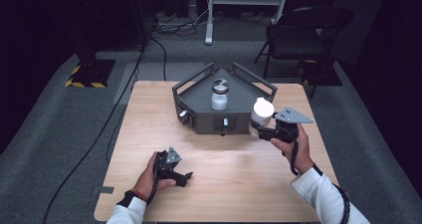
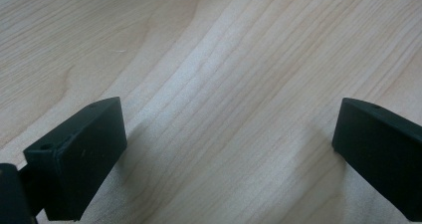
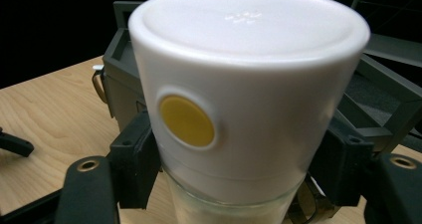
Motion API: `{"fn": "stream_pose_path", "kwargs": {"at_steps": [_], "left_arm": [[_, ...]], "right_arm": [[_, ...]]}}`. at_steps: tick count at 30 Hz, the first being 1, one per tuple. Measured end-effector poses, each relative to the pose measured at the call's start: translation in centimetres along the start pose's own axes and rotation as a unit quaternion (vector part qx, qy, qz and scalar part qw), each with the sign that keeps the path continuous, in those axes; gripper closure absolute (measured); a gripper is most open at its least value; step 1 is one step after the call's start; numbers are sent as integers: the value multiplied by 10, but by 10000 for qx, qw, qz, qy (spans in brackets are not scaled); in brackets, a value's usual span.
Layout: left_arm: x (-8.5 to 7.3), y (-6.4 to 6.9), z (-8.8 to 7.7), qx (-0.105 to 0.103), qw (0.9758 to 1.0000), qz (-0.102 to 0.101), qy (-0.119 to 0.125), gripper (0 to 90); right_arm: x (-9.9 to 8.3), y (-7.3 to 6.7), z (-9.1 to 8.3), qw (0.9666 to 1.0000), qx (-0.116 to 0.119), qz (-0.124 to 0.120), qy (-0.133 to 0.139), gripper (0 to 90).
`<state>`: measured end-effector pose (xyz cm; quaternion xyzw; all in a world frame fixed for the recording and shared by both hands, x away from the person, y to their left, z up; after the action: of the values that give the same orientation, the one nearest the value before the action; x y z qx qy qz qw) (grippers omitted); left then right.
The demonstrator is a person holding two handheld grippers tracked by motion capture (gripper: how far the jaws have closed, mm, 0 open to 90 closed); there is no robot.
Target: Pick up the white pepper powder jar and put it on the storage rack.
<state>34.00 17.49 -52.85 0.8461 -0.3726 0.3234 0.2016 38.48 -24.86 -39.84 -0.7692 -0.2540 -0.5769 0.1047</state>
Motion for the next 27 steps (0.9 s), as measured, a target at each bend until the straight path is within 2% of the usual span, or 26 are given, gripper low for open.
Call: {"fn": "stream_pose_path", "kwargs": {"at_steps": [11, 15, 18, 27], "left_arm": [[0, 0, 0, -6, 10000, -7, 7, 0], [0, 0, 1, -9, 10000, 6, 5, 1], [0, 0, 1, -9, 10000, 7, 5, 1], [0, 0, 1, -9, 10000, 10, 3, 2]], "right_arm": [[13, 13, 7, 9995, -97, 271, 120, 299], [19, 15, 12, 9996, -89, 253, 103, 299], [22, 15, 14, 9996, 5, 259, 119, 299], [34, 9, 15, 9995, 141, 208, 172, 300]]}}
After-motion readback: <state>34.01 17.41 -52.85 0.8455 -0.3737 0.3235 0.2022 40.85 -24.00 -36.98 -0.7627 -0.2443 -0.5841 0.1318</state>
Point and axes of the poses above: each handheld gripper's, and its own axes: z roughly forward along the jaws, x roughly out of its top, y roughly to its right, the point moved 10 cm from there along z, roughly forward along the jaws, and after that the axes turned 8 degrees about -x, right-handed, at the moved point
